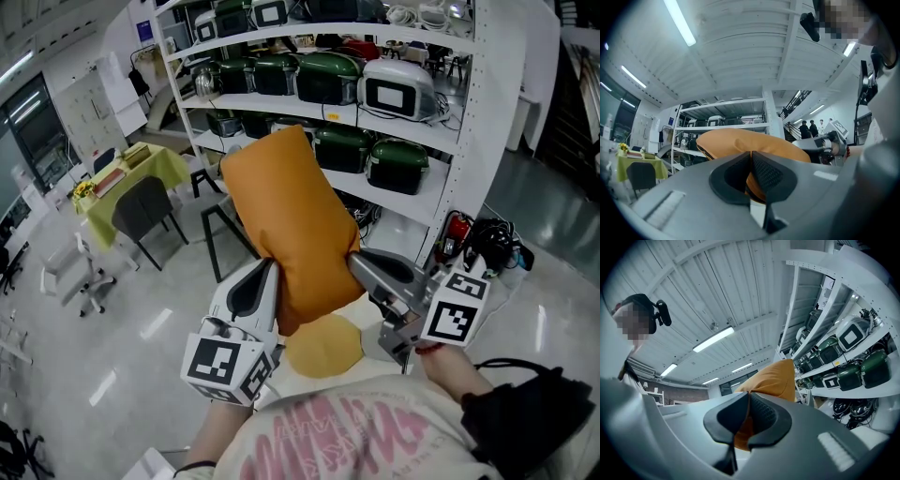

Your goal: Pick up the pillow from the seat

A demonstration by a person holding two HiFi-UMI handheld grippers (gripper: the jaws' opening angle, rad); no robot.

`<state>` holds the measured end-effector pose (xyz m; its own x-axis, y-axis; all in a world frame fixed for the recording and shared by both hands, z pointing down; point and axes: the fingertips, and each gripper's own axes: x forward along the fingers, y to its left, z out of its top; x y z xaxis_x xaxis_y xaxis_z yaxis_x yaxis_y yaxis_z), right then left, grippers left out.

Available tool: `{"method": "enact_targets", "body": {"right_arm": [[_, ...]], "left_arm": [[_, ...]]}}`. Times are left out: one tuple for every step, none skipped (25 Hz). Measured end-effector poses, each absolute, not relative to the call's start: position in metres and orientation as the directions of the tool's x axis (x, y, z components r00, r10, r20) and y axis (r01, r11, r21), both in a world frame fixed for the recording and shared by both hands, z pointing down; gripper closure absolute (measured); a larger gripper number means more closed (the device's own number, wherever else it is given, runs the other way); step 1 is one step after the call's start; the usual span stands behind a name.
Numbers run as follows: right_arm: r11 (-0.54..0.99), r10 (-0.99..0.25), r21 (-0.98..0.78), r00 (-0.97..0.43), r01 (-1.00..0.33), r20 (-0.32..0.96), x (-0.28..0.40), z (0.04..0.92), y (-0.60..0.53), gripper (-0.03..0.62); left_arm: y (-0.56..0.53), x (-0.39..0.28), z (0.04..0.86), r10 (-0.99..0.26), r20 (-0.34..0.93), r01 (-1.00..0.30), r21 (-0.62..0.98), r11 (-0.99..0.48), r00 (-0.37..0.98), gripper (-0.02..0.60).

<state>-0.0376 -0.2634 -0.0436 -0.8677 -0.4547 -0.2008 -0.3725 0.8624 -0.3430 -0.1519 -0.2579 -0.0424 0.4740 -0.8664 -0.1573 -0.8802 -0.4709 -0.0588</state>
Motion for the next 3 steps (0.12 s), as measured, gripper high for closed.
{"method": "enact_targets", "body": {"right_arm": [[0.863,-0.454,-0.341,-0.868,-0.373,-0.202,-0.0379,-0.0436,-0.2639,0.577],[0.864,-0.454,-0.338,-0.868,-0.373,-0.202,-0.0383,-0.0435,-0.2645,0.577],[0.865,-0.454,-0.336,-0.868,-0.373,-0.203,-0.0388,-0.0435,-0.2651,0.577]], "left_arm": [[-0.2585,-0.1522,-0.0421,-0.866,-0.159,-0.88,-0.061,-0.471,0.474,0.561],[-0.2593,-0.1525,-0.0418,-0.865,-0.161,-0.88,-0.061,-0.471,0.475,0.561],[-0.26,-0.1529,-0.0414,-0.865,-0.163,-0.88,-0.062,-0.471,0.475,0.561]]}}
